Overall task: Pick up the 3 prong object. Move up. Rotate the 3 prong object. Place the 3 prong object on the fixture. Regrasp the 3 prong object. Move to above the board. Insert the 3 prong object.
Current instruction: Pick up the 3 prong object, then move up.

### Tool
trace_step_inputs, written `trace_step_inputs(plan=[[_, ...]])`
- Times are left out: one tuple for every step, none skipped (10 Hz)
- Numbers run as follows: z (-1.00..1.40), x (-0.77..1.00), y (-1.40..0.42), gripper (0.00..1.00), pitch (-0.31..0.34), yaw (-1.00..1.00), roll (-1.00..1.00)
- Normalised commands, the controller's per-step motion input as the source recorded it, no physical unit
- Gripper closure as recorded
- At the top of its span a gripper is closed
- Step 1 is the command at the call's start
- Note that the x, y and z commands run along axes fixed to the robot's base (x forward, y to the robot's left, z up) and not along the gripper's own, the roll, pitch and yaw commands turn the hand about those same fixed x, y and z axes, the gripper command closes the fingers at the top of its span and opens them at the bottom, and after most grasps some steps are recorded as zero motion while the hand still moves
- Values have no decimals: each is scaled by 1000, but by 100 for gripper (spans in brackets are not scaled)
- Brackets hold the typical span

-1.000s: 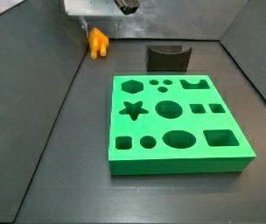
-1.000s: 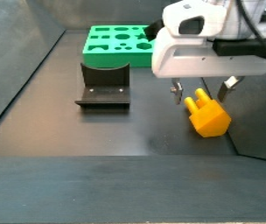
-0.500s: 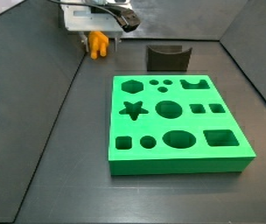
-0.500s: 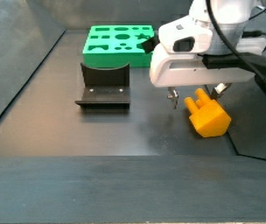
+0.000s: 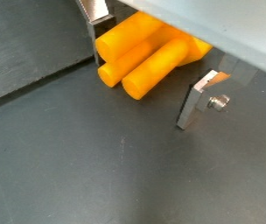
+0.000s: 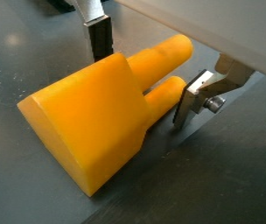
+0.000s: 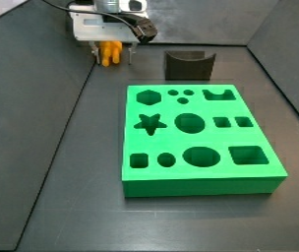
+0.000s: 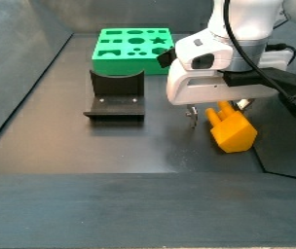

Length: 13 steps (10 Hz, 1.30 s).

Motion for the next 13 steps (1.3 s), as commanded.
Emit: trace_step_inputs(plan=[[0, 0, 0, 0, 0, 0, 0], [0, 0, 0, 100, 0, 0, 0], [0, 0, 0, 100, 0, 0, 0], [0, 0, 0, 100, 0, 0, 0], [0, 0, 0, 100, 0, 0, 0], [0, 0, 0, 100, 0, 0, 0], [0, 0, 0, 100, 0, 0, 0], [0, 0, 0, 100, 0, 0, 0], [0, 0, 0, 100, 0, 0, 0], [0, 0, 0, 100, 0, 0, 0], [0, 0, 0, 100, 0, 0, 0], [0, 0, 0, 100, 0, 0, 0], [833, 0, 0, 100, 0, 0, 0]])
